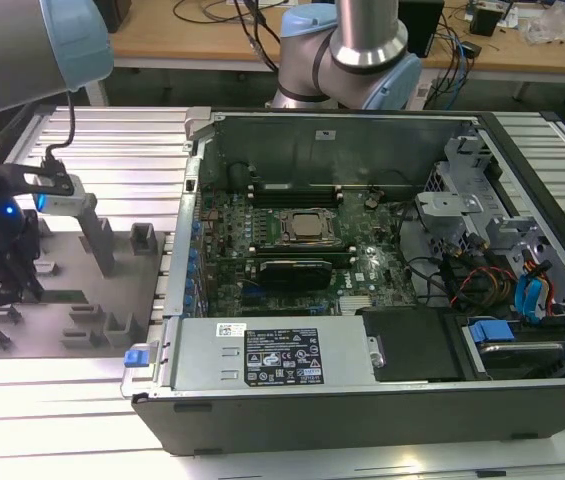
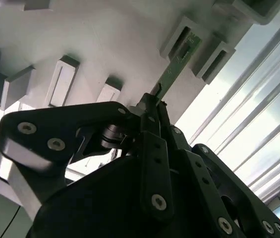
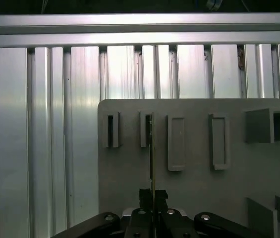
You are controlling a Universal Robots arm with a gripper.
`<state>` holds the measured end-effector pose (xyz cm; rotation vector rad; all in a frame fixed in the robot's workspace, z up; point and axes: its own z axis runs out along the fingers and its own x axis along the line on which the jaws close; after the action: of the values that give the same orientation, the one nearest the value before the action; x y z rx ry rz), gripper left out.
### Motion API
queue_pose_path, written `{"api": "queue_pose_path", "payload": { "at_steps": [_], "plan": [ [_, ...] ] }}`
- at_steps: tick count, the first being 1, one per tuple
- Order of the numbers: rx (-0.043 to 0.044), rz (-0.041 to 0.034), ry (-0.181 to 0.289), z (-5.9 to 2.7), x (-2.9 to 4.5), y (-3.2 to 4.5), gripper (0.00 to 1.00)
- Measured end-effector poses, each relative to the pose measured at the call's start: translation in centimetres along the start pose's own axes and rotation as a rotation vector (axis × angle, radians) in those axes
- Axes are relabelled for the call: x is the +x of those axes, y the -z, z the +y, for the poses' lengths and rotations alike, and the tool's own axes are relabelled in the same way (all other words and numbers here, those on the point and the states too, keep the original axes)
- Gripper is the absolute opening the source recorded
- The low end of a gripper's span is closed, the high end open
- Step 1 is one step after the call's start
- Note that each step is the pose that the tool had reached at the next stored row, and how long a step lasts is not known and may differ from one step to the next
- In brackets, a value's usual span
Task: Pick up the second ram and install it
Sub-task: 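Pick up the second ram and move it above second insertion slot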
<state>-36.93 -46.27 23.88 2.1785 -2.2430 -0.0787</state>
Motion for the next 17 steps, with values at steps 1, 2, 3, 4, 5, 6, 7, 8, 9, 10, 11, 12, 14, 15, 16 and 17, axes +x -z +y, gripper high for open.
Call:
{"api": "queue_pose_path", "payload": {
  "at_steps": [1,2,3,4,5,6,7,8,9,10,11,12,14,15,16,17],
  "plan": [
    [-0.0001,0.0,0.0,0.02,-0.01,0.41,0.11],
    [-0.0001,0.0001,0.0,0.04,-0.02,0.88,0.11],
    [0.0,0.0,0.0,0.06,-0.03,1.22,0.11],
    [-0.0001,0.0,0.0,0.07,-0.04,1.57,0.11],
    [0.0,0.0,0.0,0.08,-0.05,1.82,0.11],
    [0.0,0.0,0.0,0.1,-0.07,2.29,0.11],
    [-0.0001,0.0,0.0,0.11,-0.08,2.54,0.11],
    [0.0,0.0,0.0,0.13,-0.09,2.84,0.11],
    [-0.0001,0.0,0.0,0.15,-0.1,3.23,0.11],
    [-0.0001,0.0,0.0,0.18,-0.11,3.88,0.11],
    [-0.0001,0.0001,0.0,0.2,-0.13,4.29,0.11],
    [-0.0001,0.0,0.0,0.21,-0.15,4.67,0.11],
    [0.0,0.0,0.0,0.25,-0.2,5.39,0.11],
    [-0.0001,0.0,0.0,0.26,-0.21,5.61,0.11],
    [-0.0001,0.0001,0.0,0.27,-0.22,5.84,0.11],
    [-0.0001,0.0001,0.0,0.28,-0.23,6.02,0.11]
  ]
}}
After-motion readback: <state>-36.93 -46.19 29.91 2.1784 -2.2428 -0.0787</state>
